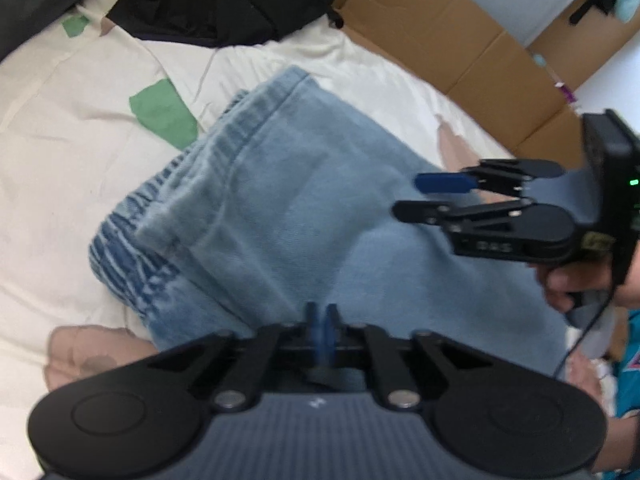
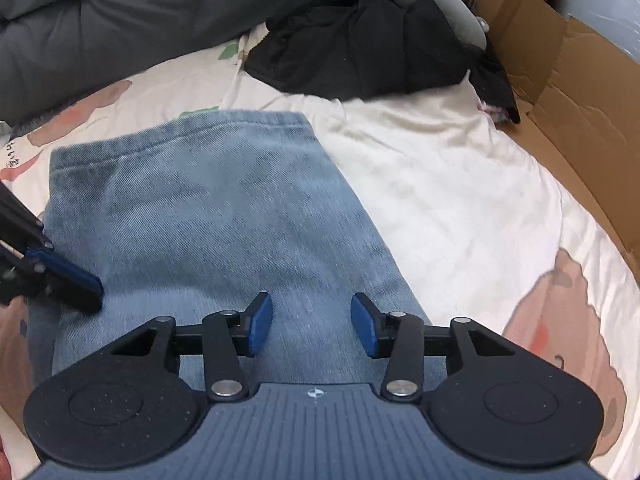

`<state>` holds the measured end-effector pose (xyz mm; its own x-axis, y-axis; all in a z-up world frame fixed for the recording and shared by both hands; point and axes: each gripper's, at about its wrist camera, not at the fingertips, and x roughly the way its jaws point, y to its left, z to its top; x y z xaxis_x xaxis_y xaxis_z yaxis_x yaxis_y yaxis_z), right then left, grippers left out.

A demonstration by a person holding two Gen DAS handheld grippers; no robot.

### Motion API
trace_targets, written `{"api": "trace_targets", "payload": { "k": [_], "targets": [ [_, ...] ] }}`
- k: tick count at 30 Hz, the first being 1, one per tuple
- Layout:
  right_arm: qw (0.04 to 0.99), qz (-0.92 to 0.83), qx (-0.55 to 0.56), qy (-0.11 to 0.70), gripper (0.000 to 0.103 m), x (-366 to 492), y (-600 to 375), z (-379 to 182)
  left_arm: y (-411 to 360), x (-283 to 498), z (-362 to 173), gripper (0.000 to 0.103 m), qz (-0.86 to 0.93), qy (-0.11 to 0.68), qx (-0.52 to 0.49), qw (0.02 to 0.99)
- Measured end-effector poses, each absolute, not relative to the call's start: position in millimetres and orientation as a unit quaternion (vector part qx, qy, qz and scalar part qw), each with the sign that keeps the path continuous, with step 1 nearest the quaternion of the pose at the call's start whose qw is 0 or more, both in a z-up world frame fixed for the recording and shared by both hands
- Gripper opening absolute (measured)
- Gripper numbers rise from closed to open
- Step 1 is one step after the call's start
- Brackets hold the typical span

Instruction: Fold clothes

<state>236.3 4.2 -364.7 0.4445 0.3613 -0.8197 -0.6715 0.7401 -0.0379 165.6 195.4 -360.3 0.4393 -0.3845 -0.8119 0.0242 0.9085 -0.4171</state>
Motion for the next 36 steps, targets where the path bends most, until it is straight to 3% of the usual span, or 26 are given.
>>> {"api": "trace_targets", "payload": {
  "k": [5, 9, 17, 22, 36],
  "targets": [
    [0.832, 0.308, -0.178, 0.425, 0.051, 231.1, -8.8, -364.3, 198.7, 162.7, -351.4, 0.003, -0.126, 0.514, -0.187, 0.828],
    [0.830, 0.302, -0.187, 0.430, 0.051, 224.3, -25.8, -361.9, 195.7, 157.6, -340.5, 0.017, -0.140, 0.504, -0.194, 0.830],
    [0.830, 0.267, -0.179, 0.456, 0.050, 208.7, -62.3, -364.7, 178.1, 158.9, -361.6, 0.016, -0.164, 0.525, -0.204, 0.810],
    [0.832, 0.228, -0.150, 0.484, 0.049, 204.7, -87.7, -362.7, 178.4, 164.1, -361.9, 0.008, -0.159, 0.544, -0.189, 0.802],
    [0.855, 0.106, -0.135, 0.490, 0.047, 157.1, -178.7, -330.4, 163.5, 162.6, -330.3, 0.014, -0.170, 0.539, -0.168, 0.808]
  ]
}}
